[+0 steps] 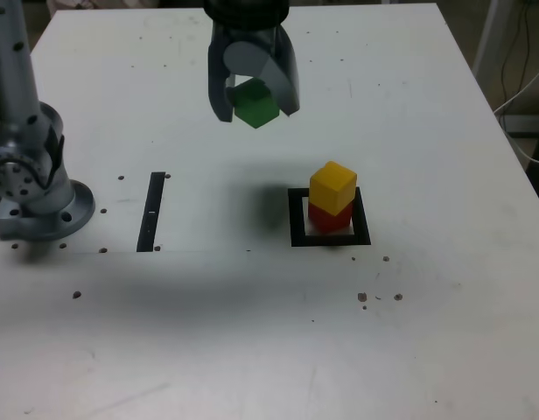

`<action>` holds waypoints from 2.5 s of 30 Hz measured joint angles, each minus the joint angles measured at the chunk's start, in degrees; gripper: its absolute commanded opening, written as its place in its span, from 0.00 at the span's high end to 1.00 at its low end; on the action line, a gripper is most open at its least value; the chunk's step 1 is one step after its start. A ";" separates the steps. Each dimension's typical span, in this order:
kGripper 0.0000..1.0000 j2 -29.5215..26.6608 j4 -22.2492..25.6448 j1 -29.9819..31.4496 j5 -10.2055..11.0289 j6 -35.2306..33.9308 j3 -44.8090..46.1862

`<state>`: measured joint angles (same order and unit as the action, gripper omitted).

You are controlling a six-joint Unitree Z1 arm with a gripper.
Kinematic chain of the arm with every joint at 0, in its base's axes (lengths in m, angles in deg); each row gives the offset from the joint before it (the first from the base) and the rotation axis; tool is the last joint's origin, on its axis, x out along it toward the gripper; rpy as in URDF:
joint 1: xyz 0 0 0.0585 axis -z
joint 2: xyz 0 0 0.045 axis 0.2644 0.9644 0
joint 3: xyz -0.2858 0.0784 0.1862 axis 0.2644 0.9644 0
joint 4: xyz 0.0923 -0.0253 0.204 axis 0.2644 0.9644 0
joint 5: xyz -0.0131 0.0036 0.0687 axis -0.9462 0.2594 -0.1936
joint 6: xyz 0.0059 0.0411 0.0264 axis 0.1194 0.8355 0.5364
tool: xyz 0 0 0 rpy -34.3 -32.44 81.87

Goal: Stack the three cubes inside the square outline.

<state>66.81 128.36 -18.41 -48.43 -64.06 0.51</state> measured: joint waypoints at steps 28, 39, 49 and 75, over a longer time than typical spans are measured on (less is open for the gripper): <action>0.54 3.92 3.13 11.55 -1.25 -15.90 -10.49; 0.54 7.18 2.98 11.55 -2.67 -14.14 -13.36; 0.54 8.85 1.77 11.80 -2.91 -14.26 -12.92; 0.54 11.47 -1.71 12.84 -2.40 -13.40 -13.52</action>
<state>78.27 126.65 -5.56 -50.82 -77.46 -13.01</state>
